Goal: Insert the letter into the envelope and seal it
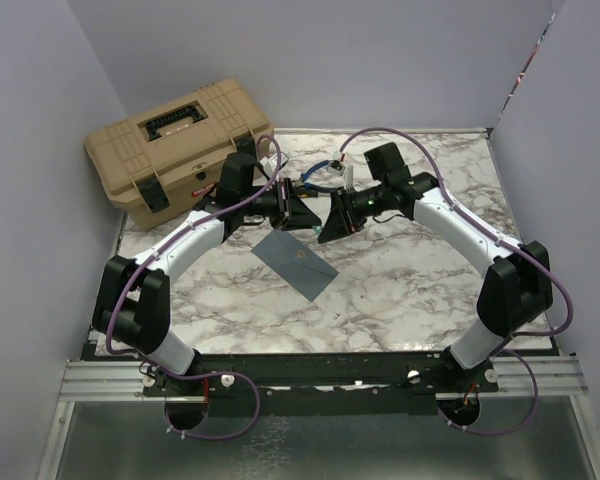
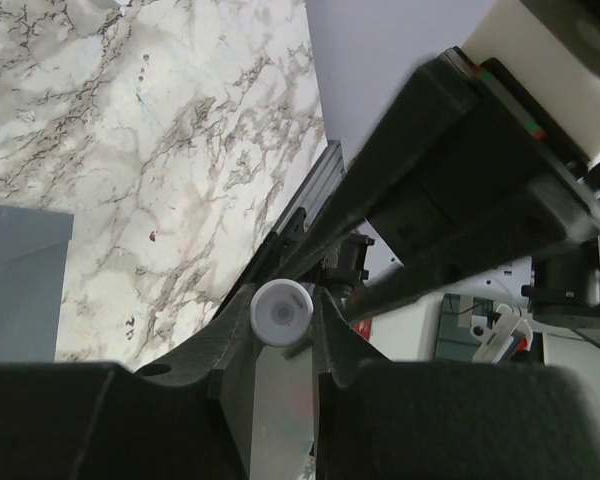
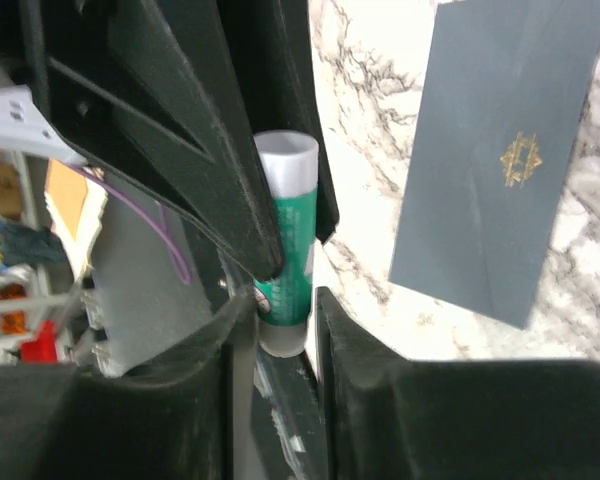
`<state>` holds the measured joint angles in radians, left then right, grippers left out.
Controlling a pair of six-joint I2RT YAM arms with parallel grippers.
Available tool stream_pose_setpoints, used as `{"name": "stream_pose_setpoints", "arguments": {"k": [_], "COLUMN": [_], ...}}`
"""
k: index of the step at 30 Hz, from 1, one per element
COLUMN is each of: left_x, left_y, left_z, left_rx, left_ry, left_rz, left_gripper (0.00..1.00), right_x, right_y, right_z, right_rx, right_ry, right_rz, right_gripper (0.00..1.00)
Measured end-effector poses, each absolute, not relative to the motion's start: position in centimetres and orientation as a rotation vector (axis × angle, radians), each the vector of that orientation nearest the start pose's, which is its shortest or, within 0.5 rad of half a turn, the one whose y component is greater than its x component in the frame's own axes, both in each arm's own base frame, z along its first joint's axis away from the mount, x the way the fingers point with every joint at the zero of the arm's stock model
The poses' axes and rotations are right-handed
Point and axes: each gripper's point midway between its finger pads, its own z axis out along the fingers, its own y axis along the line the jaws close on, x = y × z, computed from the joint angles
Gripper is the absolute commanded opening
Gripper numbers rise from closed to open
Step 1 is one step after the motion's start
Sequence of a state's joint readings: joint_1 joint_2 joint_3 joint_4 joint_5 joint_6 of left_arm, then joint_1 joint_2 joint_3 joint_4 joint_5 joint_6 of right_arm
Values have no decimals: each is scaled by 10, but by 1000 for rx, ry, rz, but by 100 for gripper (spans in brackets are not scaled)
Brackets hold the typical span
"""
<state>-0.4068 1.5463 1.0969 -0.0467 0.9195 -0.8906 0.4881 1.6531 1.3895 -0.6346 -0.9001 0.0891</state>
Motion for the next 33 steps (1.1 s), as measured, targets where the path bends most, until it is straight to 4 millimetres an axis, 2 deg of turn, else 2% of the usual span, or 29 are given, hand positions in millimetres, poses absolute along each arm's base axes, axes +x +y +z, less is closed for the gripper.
{"name": "stream_pose_setpoints", "arguments": {"k": [2,5,9,12,17,20,23,26,30,33], "left_x": [290,290,295,306,322,324,330,336,341,345], "left_y": [-298,-298,-296,-290,-284,-282,-280,-276,-273,-271], "left_z": [228,228,229,229,241,248,253,257,259,257], "left_rx": [100,93,53,-32,-157,-231,-291,-331,-357,-372], "left_ry": [2325,2328,2330,2325,2248,2188,2135,2098,2071,2066], "left_rz": [-1683,-1682,-1673,-1650,-1654,-1680,-1681,-1664,-1638,-1617], "left_gripper": [0,0,0,0,0,0,0,0,0,0], "right_x": [266,271,278,288,308,327,348,364,364,361], "right_y": [300,300,294,285,259,241,216,197,173,160], "right_z": [206,214,226,239,257,257,234,200,143,110], "right_rx": [-851,-807,-701,-582,-314,-155,3,99,158,177], "right_ry": [2288,2255,2229,2199,2152,2148,2232,2339,2502,2592], "right_rz": [1359,1333,1249,1159,977,836,631,434,201,84], "right_gripper": [63,73,75,73,68,67,66,66,66,65]}}
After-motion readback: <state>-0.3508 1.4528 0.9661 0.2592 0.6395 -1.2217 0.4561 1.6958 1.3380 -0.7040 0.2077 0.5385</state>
